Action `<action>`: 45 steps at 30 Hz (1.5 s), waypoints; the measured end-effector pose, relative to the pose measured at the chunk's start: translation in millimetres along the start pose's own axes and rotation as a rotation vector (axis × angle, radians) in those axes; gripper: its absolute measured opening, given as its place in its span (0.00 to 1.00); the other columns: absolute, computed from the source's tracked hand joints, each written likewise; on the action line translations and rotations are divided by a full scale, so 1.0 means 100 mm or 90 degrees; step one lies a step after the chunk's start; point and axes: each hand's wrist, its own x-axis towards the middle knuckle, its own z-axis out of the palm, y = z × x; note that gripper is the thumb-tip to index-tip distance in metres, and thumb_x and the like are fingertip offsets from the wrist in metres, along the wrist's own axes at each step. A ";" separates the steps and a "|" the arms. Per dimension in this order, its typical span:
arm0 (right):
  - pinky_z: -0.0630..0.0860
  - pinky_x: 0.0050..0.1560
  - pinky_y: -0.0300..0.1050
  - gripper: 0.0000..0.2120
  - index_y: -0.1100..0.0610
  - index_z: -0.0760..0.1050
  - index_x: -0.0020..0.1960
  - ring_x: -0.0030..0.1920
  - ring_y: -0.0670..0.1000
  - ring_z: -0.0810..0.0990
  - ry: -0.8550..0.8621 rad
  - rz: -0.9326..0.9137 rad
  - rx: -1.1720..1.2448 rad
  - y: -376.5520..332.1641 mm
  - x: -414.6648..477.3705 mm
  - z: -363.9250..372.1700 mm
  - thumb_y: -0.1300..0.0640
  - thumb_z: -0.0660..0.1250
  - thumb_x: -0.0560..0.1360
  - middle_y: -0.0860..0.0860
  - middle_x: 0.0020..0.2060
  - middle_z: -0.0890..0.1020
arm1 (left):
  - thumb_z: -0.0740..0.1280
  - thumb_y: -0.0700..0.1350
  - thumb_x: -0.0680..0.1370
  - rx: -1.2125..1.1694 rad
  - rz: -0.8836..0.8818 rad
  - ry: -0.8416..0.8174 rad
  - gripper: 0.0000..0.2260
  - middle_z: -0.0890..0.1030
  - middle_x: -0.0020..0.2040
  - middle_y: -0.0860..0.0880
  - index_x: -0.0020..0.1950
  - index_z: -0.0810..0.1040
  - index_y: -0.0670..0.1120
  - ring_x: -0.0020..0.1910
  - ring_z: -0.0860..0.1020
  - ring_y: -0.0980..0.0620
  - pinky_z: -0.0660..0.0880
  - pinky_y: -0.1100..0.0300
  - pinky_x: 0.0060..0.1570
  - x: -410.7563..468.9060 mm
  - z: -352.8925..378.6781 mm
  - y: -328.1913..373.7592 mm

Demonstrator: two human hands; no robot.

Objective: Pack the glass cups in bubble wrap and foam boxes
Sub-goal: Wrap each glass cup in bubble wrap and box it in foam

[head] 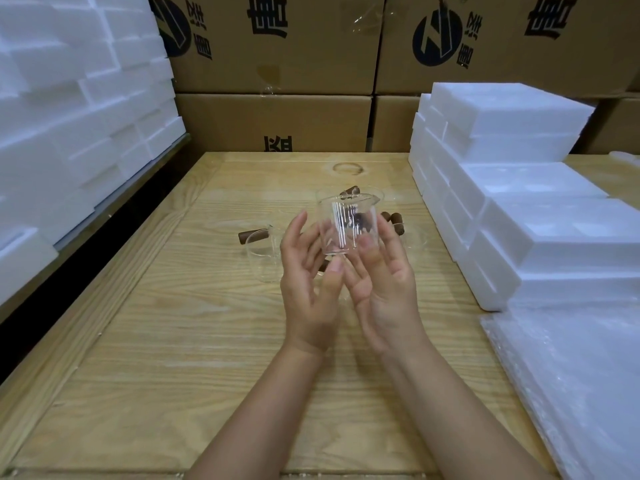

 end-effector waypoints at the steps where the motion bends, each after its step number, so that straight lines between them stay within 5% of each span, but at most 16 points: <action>1: 0.76 0.60 0.48 0.31 0.52 0.70 0.67 0.61 0.55 0.79 -0.010 0.016 0.025 0.01 0.00 -0.01 0.52 0.74 0.65 0.55 0.63 0.78 | 0.63 0.51 0.75 0.007 -0.009 0.013 0.22 0.77 0.62 0.53 0.68 0.66 0.51 0.65 0.75 0.51 0.72 0.49 0.65 0.01 0.00 0.01; 6: 0.75 0.62 0.48 0.30 0.54 0.64 0.72 0.63 0.56 0.77 -0.040 0.054 0.073 0.02 0.01 -0.04 0.54 0.68 0.72 0.58 0.65 0.76 | 0.68 0.53 0.74 0.044 -0.040 0.039 0.19 0.79 0.60 0.62 0.64 0.71 0.57 0.63 0.76 0.58 0.74 0.60 0.62 0.03 0.03 0.02; 11: 0.79 0.56 0.45 0.23 0.55 0.67 0.64 0.54 0.54 0.82 0.010 0.045 0.074 0.04 0.02 -0.06 0.54 0.67 0.71 0.57 0.57 0.81 | 0.70 0.46 0.75 0.050 -0.019 0.036 0.20 0.77 0.62 0.64 0.65 0.71 0.57 0.65 0.75 0.60 0.73 0.59 0.64 0.04 0.02 -0.01; 17: 0.68 0.68 0.59 0.23 0.56 0.66 0.62 0.63 0.61 0.76 0.029 0.065 0.123 0.05 0.07 -0.07 0.59 0.68 0.69 0.57 0.60 0.76 | 0.74 0.42 0.70 0.056 -0.026 0.034 0.25 0.78 0.61 0.61 0.64 0.72 0.58 0.63 0.76 0.60 0.74 0.61 0.61 0.05 0.04 -0.01; 20: 0.79 0.54 0.50 0.23 0.57 0.66 0.64 0.55 0.57 0.81 0.009 0.070 0.157 0.00 0.08 -0.07 0.58 0.67 0.71 0.61 0.60 0.75 | 0.77 0.43 0.69 0.043 -0.005 0.020 0.27 0.77 0.62 0.55 0.64 0.71 0.53 0.65 0.75 0.56 0.74 0.58 0.62 0.03 0.04 -0.01; 22: 0.80 0.50 0.48 0.22 0.57 0.67 0.65 0.58 0.60 0.80 -0.009 0.085 0.165 -0.03 0.07 -0.07 0.55 0.66 0.73 0.64 0.64 0.75 | 0.76 0.48 0.68 0.012 -0.021 0.033 0.24 0.77 0.60 0.52 0.61 0.72 0.51 0.63 0.76 0.53 0.74 0.57 0.61 0.02 0.04 0.00; 27: 0.79 0.55 0.47 0.23 0.60 0.69 0.63 0.59 0.61 0.79 0.008 0.115 0.168 -0.03 0.09 -0.09 0.48 0.64 0.74 0.64 0.62 0.77 | 0.74 0.55 0.66 -0.039 -0.125 0.081 0.24 0.79 0.59 0.50 0.59 0.74 0.50 0.60 0.78 0.53 0.74 0.59 0.61 0.07 0.02 -0.01; 31: 0.81 0.49 0.44 0.27 0.62 0.67 0.66 0.56 0.60 0.81 -0.012 0.136 0.173 0.00 0.09 -0.11 0.45 0.62 0.74 0.62 0.58 0.80 | 0.75 0.57 0.65 -0.085 -0.181 0.036 0.27 0.84 0.52 0.53 0.56 0.79 0.42 0.55 0.81 0.58 0.76 0.66 0.53 0.10 0.00 -0.02; 40: 0.81 0.44 0.42 0.28 0.62 0.69 0.65 0.53 0.58 0.83 -0.012 0.130 0.142 0.03 0.10 -0.11 0.42 0.59 0.74 0.60 0.54 0.83 | 0.76 0.49 0.67 -0.095 -0.197 0.015 0.24 0.84 0.54 0.51 0.59 0.79 0.38 0.56 0.81 0.55 0.76 0.64 0.54 0.11 -0.02 -0.01; 45: 0.80 0.51 0.48 0.30 0.59 0.69 0.67 0.57 0.58 0.81 0.035 0.073 0.041 0.01 0.09 -0.08 0.42 0.61 0.72 0.57 0.59 0.80 | 0.76 0.51 0.65 -0.093 -0.205 0.030 0.20 0.85 0.52 0.50 0.54 0.81 0.45 0.56 0.82 0.54 0.76 0.63 0.56 0.12 -0.02 -0.01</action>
